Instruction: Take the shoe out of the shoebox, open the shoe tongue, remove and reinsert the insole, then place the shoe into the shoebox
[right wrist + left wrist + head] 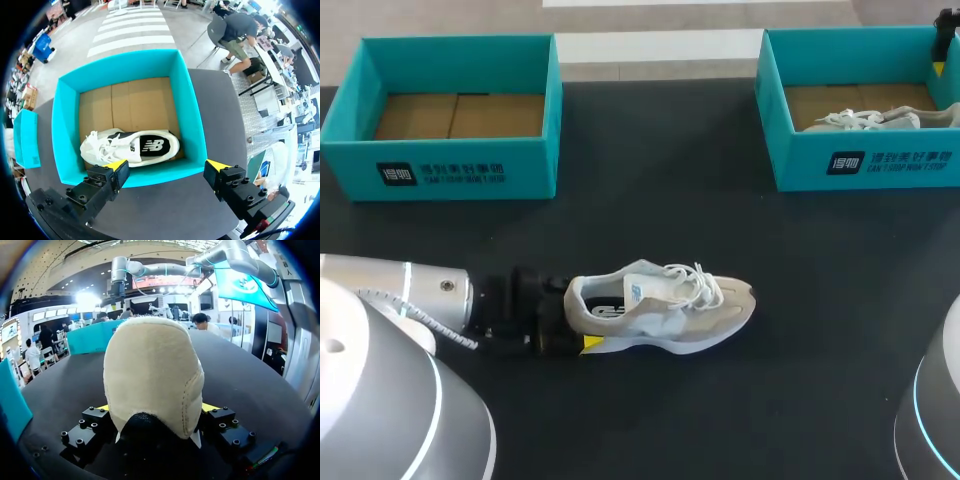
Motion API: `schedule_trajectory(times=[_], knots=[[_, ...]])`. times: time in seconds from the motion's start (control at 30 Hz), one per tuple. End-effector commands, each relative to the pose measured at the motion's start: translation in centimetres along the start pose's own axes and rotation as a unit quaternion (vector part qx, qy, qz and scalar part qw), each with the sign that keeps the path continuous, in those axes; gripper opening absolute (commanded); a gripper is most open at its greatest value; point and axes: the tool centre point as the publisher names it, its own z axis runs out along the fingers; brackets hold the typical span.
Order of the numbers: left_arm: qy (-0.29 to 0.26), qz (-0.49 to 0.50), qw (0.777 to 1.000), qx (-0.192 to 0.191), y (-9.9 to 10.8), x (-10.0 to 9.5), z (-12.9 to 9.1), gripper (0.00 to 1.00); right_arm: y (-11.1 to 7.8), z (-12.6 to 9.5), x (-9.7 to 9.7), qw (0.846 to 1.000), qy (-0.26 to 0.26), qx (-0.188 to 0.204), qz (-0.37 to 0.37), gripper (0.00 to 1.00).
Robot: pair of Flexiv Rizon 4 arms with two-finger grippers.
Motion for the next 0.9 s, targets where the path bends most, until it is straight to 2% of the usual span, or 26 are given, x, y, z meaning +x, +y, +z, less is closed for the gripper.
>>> schedule_trajectory(times=[0.03, 0.2, 0.27, 0.9], knots=[[0.01, 0.003, 1.0, 0.001, 0.08, -0.12, -0.43, 0.0, -0.11, 0.02, -0.02, 1.0, 0.001, -0.002, 0.0, 1.0], [0.018, 0.003, 1.0, 0.003, -0.2, -0.14, -1.21, 0.0, -0.11, 0.02, -0.02, 1.0, 0.001, -0.002, 0.0, 1.0], [0.017, 0.003, 1.0, 0.001, 0.31, -0.52, -1.28, 0.0, -0.11, 0.02, -0.02, 1.0, 0.001, -0.002, 0.0, 1.0], [0.018, -0.004, 1.0, -0.005, 0.4, 0.13, -0.38, 0.0, -0.11, 0.02, -0.02, 1.0, 0.001, -0.002, 0.0, 1.0]])
